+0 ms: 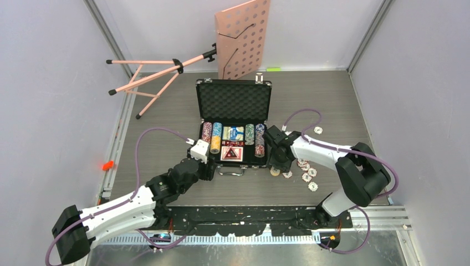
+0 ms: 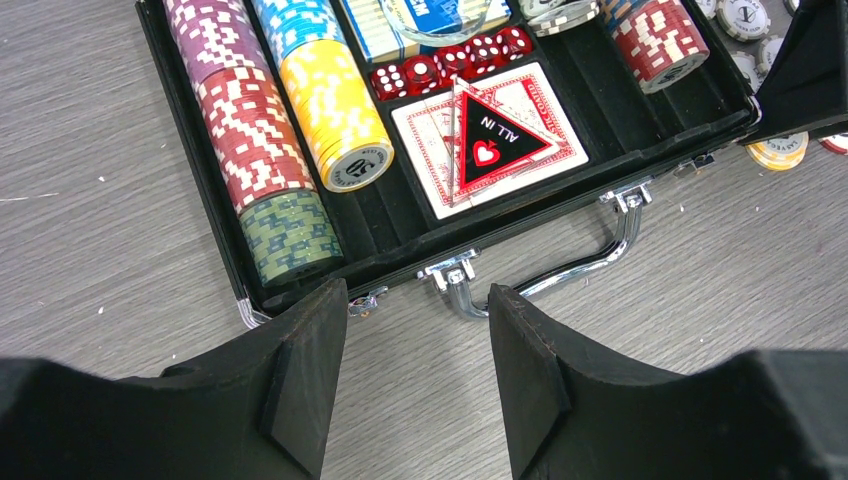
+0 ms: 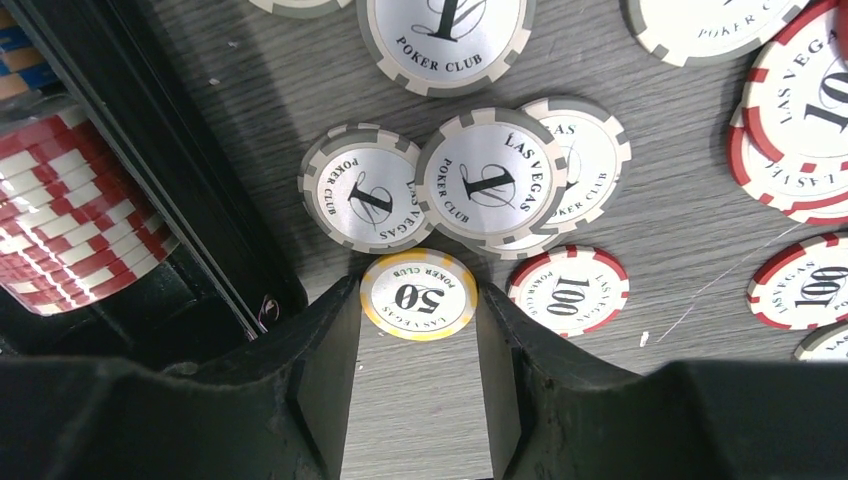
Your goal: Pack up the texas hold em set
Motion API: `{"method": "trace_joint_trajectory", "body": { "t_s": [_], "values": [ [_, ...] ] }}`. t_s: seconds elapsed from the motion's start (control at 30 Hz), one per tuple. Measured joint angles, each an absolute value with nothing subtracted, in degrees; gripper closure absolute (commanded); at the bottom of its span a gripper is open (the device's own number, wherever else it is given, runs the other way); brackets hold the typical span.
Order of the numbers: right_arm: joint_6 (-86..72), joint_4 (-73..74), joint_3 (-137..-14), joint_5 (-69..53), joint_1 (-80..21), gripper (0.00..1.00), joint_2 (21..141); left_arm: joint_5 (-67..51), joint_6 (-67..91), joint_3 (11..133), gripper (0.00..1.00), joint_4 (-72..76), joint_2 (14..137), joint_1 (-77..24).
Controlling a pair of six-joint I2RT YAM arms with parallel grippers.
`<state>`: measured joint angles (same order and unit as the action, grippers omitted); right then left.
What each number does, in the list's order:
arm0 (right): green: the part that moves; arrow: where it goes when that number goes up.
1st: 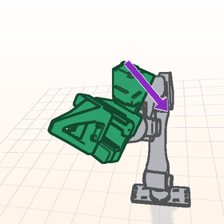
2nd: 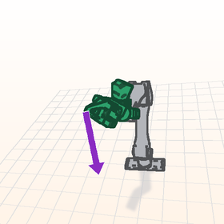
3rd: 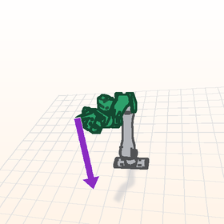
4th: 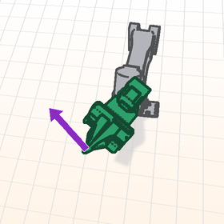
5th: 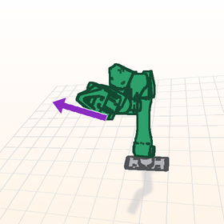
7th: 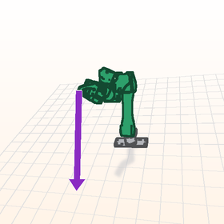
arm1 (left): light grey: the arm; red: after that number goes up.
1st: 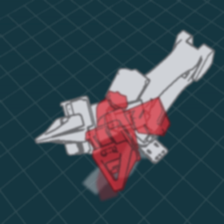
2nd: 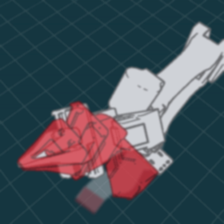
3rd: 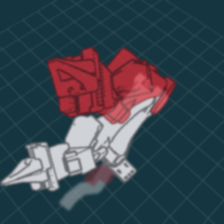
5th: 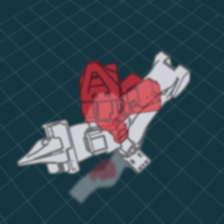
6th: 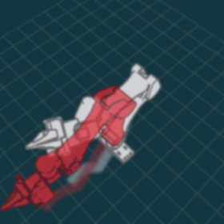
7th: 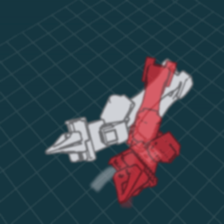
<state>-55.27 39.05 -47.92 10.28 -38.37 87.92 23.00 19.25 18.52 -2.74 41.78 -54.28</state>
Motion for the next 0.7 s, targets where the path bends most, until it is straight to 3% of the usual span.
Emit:
{"method": "trace_joint_trajectory", "body": {
  "t_s": [0.43,0.7],
  "values": [
    [-54.7,43.8,-46.3,6.0,-38.2,0.66,78.8,22.3,19.0,18.5,0.41,-2.0,43.5,-54.3],
    [-54.7,44.8,-46.3,5.9,-38.2,0.62,77.5,20.8,19.0,18.5,0.40,-1.7,43.7,-54.3]
  ]
}}
